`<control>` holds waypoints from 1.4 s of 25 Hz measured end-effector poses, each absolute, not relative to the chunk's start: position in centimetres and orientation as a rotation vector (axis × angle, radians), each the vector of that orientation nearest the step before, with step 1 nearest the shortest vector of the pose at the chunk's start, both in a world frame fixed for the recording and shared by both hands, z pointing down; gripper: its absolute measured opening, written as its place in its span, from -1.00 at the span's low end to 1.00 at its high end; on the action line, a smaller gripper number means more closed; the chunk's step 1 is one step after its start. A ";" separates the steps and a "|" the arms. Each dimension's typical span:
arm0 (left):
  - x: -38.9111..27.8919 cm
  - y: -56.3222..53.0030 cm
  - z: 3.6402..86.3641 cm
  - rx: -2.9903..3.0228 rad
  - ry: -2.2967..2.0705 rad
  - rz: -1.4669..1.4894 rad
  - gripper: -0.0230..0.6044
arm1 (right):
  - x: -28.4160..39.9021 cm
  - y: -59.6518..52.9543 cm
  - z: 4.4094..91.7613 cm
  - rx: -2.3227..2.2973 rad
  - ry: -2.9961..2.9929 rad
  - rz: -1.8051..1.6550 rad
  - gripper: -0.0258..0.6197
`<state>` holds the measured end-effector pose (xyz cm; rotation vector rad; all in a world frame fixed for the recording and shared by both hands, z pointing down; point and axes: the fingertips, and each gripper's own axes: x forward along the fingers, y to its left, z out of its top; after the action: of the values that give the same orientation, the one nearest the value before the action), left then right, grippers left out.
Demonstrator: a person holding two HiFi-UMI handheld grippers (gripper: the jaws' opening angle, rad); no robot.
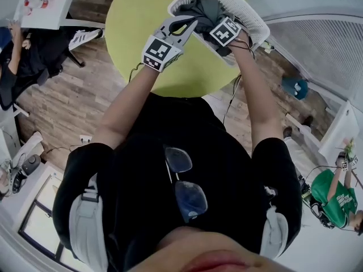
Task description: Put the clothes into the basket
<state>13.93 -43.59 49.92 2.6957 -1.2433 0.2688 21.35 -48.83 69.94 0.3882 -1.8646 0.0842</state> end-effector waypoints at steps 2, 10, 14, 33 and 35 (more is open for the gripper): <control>13.6 -42.7 49.3 2.719 -1.224 0.268 -0.89 | 20.7 -48.5 67.1 0.429 -1.920 0.092 0.27; 10.0 -37.7 46.8 2.768 -1.163 0.236 -0.89 | 16.7 -44.4 56.7 0.616 -2.129 0.111 0.27; 8.6 -35.4 46.0 2.774 -1.160 0.224 -0.89 | 14.4 -41.1 52.3 0.684 -2.282 0.149 0.27; 3.2 -24.8 40.0 2.826 -1.126 0.089 -0.89 | 6.0 -25.2 38.8 0.815 -2.917 0.064 -0.84; 2.7 -24.4 40.4 2.819 -1.131 0.094 -0.89 | 5.8 -24.6 38.8 0.812 -2.923 0.055 -0.84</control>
<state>2.75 -24.37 40.37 2.8190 -1.1313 0.0942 5.80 -24.65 38.82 0.8117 -2.9228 0.0546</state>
